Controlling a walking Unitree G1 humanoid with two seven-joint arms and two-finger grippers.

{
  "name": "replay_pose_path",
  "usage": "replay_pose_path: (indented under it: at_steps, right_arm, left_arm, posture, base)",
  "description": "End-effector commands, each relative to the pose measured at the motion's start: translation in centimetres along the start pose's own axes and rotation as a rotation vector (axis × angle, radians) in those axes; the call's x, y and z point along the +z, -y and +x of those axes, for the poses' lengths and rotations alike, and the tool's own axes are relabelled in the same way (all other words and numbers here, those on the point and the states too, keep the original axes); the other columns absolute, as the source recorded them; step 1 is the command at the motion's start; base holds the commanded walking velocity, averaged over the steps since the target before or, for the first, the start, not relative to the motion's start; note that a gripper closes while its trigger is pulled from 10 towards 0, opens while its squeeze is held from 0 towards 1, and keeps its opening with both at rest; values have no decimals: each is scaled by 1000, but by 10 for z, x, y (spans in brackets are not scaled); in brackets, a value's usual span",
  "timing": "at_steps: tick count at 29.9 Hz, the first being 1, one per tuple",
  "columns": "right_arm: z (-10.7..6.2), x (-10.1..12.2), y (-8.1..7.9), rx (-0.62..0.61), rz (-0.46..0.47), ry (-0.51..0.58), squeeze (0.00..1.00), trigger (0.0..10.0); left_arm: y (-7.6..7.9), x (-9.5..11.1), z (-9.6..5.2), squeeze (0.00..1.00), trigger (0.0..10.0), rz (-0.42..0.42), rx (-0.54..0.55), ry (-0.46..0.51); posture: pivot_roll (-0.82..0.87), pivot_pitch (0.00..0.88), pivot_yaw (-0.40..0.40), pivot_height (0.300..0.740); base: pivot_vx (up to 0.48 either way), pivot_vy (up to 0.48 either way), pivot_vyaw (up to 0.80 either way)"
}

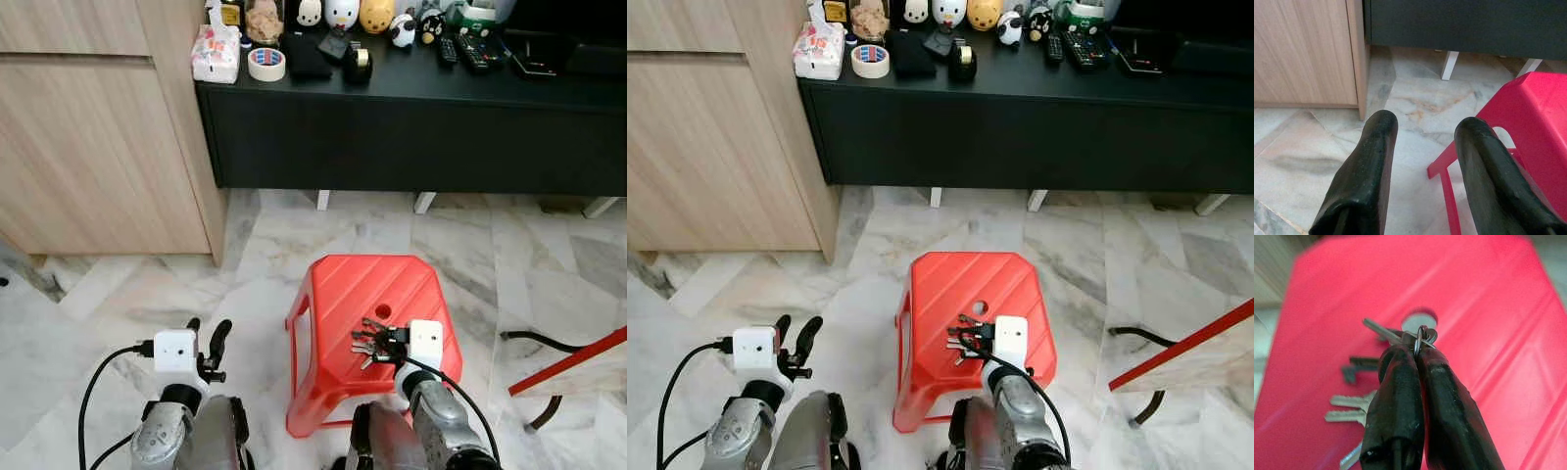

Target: Hang keys on a hook

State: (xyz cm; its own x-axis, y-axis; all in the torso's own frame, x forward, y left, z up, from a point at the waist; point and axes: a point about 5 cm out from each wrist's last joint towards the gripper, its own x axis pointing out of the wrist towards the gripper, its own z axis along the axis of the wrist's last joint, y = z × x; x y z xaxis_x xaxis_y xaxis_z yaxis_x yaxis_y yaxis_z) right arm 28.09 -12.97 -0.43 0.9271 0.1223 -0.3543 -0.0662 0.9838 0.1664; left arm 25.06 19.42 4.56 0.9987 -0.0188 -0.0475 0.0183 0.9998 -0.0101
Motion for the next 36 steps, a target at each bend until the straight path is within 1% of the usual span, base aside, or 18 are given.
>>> replay_pose_path:
  at_steps: [1, 4, 8, 10, 11, 12, 13, 14, 15, 17, 18, 19, 24, 27, 30, 32, 36]
  right_arm:
    - [-4, -3, 2, 7, -13, 15, 0, 10000]
    - [-9, -2, 4, 17, -33, 50, 0, 10000]
    - [-11, 1, 6, 13, -53, 79, 0, 10000]
    - [-12, 8, 8, -2, -62, 134, 0, 10000]
    - [-12, 8, 8, -2, -62, 134, 0, 10000]
    - [-13, 13, 10, -14, -65, 170, 0, 10000]
    - [-15, 25, 12, -40, -80, 244, 0, 10000]
    - [-15, 25, 12, -40, -80, 244, 0, 10000]
    - [-17, 36, 9, -37, -109, 311, 0, 10000]
    - [-17, 36, 9, -37, -109, 311, 0, 10000]
    - [-18, 40, 8, -34, -114, 332, 0, 10000]
    - [-19, 44, 3, -9, -93, 351, 0, 10000]
    - [-19, 44, -1, -6, -102, 356, 0, 10000]
    - [-19, 43, -1, -11, -106, 354, 0, 10000]
    - [-20, 44, 1, -27, -98, 346, 0, 10000]
    - [-19, 45, 1, -29, -105, 342, 0, 10000]
    - [-17, 45, 3, -40, -96, 334, 0, 10000]
  left_arm:
    - [1, -7, -2, 0, 10000, 2, -3, -28]
    - [2, -6, 2, 0, 10000, 2, -8, -23]
    - [3, -4, 5, 0, 10000, 1, -9, -18]
    - [3, -3, 8, 0, 10000, 1, -7, -13]
    - [3, -3, 8, 0, 10000, 1, -7, -13]
    - [2, -2, 10, 0, 10000, 2, -6, -11]
    - [2, -1, 12, 0, 10000, 4, -5, -7]
    - [2, -1, 12, 0, 10000, 4, -5, -7]
    - [3, 0, 13, 0, 10000, 8, -8, -2]
    - [3, 0, 13, 0, 10000, 8, -8, -2]
    - [3, 0, 15, 0, 10000, 7, -8, -1]
    - [3, 0, 16, 0, 10000, 6, -5, 2]
    - [3, 0, 18, 0, 10000, 1, -1, 4]
    - [4, 0, 20, 0, 10000, -3, 1, 9]
    - [4, 2, 23, 0, 10000, -7, 4, 19]
    - [2, 3, 24, 0, 10000, -28, 21, 26]
    - [2, 3, 25, 0, 10000, -46, 29, 32]
  posture:
    - [52, 124, -137, 616]
    - [52, 108, -137, 616]
    - [50, 103, -136, 616]
    - [49, 91, -135, 616]
    - [49, 91, -135, 616]
    - [47, 85, -134, 616]
    - [48, 77, -133, 616]
    - [48, 77, -133, 616]
    - [48, 72, -132, 616]
    - [48, 72, -132, 616]
    - [48, 65, -132, 616]
    - [46, 61, -131, 616]
    - [49, 47, -134, 616]
    - [50, 45, -135, 626]
    - [54, 37, -137, 646]
    - [54, 37, -137, 661]
    - [55, 27, -137, 676]
  base:
    - [0, 0, 0]
    - [0, 0, 0]
    - [0, 0, 0]
    - [0, 0, 0]
    - [0, 0, 0]
    - [0, 0, 0]
    - [0, 0, 0]
    - [0, 0, 0]
    - [0, 0, 0]
    - [0, 0, 0]
    - [0, 0, 0]
    - [0, 0, 0]
    - [0, 0, 0]
    - [0, 0, 0]
    - [0, 0, 0]
    - [0, 0, 0]
    - [0, 0, 0]
